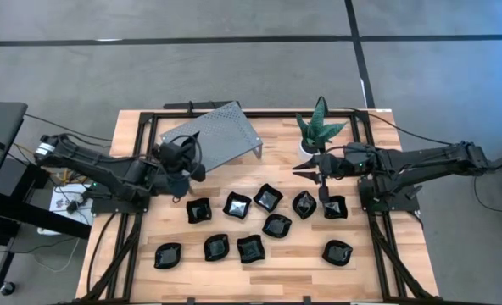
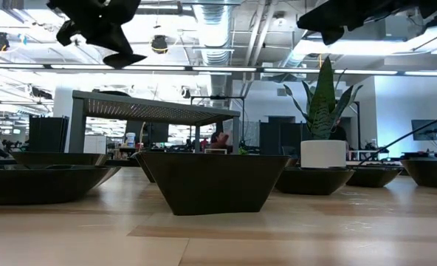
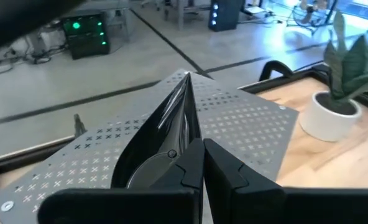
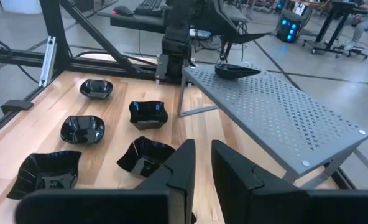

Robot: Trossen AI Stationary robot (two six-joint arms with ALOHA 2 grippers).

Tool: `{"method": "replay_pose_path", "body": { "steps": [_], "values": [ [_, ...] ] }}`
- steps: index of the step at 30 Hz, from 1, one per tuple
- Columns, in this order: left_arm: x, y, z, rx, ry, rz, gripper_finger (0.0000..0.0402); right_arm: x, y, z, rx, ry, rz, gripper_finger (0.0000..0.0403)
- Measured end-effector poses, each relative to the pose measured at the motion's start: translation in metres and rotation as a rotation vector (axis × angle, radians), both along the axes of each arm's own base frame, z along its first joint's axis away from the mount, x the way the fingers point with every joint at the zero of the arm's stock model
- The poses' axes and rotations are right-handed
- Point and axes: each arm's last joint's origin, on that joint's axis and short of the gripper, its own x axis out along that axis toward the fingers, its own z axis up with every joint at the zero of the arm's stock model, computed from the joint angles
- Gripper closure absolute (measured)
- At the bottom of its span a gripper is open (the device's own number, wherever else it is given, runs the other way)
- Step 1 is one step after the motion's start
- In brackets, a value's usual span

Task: Pick & Place Mini shaped plates
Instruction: Stack the black drop-shaped plate on the black drop-shaped plate on the shelf

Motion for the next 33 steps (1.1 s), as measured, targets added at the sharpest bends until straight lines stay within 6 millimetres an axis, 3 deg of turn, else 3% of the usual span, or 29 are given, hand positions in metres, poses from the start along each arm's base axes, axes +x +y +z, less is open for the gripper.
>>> {"method": "replay_pose_path", "body": {
  "steps": [6,16,33],
  "values": [
    [0.0,0.006,-0.005,-0.058,-0.013,0.032,0.0396,0.0,0.0,0.0,0.003,0.001,0.0,0.0355],
    [-0.01,0.012,-0.041,-0.091,-0.038,0.116,0.0396,0.0,0.0,0.0,0.021,0.0,-0.005,0.0355],
    [-0.004,0.023,-0.044,-0.244,-0.121,0.156,0.0396,0.0,0.0,0.0,-0.013,0.001,0.004,0.0355]
  ]
}}
